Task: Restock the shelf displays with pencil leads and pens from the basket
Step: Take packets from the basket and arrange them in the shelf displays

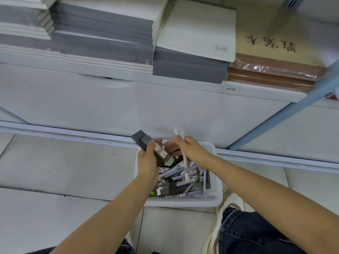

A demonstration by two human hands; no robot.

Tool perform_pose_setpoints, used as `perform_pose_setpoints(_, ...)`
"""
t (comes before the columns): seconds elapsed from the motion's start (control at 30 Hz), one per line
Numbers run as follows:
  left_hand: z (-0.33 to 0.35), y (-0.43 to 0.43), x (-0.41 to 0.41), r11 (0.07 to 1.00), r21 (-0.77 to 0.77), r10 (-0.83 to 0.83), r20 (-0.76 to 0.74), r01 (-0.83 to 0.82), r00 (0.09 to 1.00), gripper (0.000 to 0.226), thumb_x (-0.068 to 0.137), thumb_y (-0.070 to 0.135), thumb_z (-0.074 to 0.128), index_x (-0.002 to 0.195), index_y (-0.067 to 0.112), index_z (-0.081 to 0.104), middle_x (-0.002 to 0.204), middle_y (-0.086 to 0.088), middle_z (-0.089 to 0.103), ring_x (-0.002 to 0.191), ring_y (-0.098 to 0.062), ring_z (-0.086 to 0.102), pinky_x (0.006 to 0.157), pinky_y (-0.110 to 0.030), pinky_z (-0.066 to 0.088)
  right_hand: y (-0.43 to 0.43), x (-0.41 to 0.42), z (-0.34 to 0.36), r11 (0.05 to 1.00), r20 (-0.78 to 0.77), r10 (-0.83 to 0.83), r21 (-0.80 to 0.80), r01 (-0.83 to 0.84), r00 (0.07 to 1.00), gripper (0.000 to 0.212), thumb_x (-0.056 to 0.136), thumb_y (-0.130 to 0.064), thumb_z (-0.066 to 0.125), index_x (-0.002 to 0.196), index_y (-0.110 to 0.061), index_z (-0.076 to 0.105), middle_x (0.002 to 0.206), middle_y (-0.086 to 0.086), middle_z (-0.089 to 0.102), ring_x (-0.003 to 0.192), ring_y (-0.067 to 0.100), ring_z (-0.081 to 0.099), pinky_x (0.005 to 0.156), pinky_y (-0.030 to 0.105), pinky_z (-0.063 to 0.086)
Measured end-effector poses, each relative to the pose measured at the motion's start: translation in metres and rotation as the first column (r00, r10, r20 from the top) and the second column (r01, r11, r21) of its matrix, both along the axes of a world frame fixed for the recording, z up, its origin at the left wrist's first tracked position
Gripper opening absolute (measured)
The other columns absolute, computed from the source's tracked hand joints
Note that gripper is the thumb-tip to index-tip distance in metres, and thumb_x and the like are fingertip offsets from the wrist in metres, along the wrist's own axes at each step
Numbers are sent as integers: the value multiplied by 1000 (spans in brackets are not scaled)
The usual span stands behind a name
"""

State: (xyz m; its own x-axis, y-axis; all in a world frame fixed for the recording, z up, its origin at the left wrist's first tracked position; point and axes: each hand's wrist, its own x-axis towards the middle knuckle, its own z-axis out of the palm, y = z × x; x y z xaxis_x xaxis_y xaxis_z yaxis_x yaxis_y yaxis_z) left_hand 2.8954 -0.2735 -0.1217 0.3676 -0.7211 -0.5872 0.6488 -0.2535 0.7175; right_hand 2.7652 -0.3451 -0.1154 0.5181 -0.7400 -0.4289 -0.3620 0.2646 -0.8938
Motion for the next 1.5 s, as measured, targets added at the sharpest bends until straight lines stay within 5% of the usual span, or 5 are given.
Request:
perform_pose_setpoints(0.17, 22, 1, 5, 993, 11, -116, 0, 116, 993, 12, 96, 11, 56, 86, 5, 58, 58, -6, 57, 47, -19, 54, 58, -33, 53, -9, -2, 37, 989, -5, 6, -150, -7, 1000, 48, 102, -49, 28, 94, -42, 74, 93, -13, 67, 91, 1, 62, 83, 17, 45)
perform_pose_setpoints(0.4, 71, 9, -1, 888, -128, -422, 156, 442, 893, 45, 83, 41, 68, 99, -1, 65, 84, -17, 61, 77, -28, 54, 82, -41, 48, -13, 5, 91, 970, 21, 35, -241, -29, 999, 50, 102, -53, 24, 100, -43, 73, 111, 1, 64, 101, 16, 61, 96, 27, 47)
perform_pose_setpoints(0.87, 168, 20, 27, 758, -255, -517, 326, 600, 791, 27, 79, 33, 71, 91, 8, 74, 93, -10, 74, 53, -11, 45, 57, -25, 51, -12, 3, 208, 944, 273, 45, -326, 48, 961, 45, 100, -41, 43, 116, -6, 65, 63, -4, 47, 46, 7, 41, 41, 18, 34)
perform_pose_setpoints(1.13, 234, 8, 40, 864, -410, -167, 317, 293, 934, 17, 87, 19, 70, 94, 4, 67, 85, -12, 74, 51, -10, 45, 53, -23, 49, -9, -9, 274, 917, 475, -9, -347, 196, 880, 25, 86, -29, 66, 93, -5, 70, 70, 7, 68, 62, 15, 66, 58, 21, 56)
perform_pose_setpoints(1.5, 300, 0, 57, 854, -405, 76, 719, 328, 691, 20, 87, 22, 70, 74, 8, 72, 48, 9, 58, 43, -3, 49, 45, -12, 40, 6, -23, 309, 880, 163, 263, -444, -167, 951, 22, 91, -20, 64, 112, -14, 68, 98, 13, 74, 89, 24, 71, 77, 26, 57)
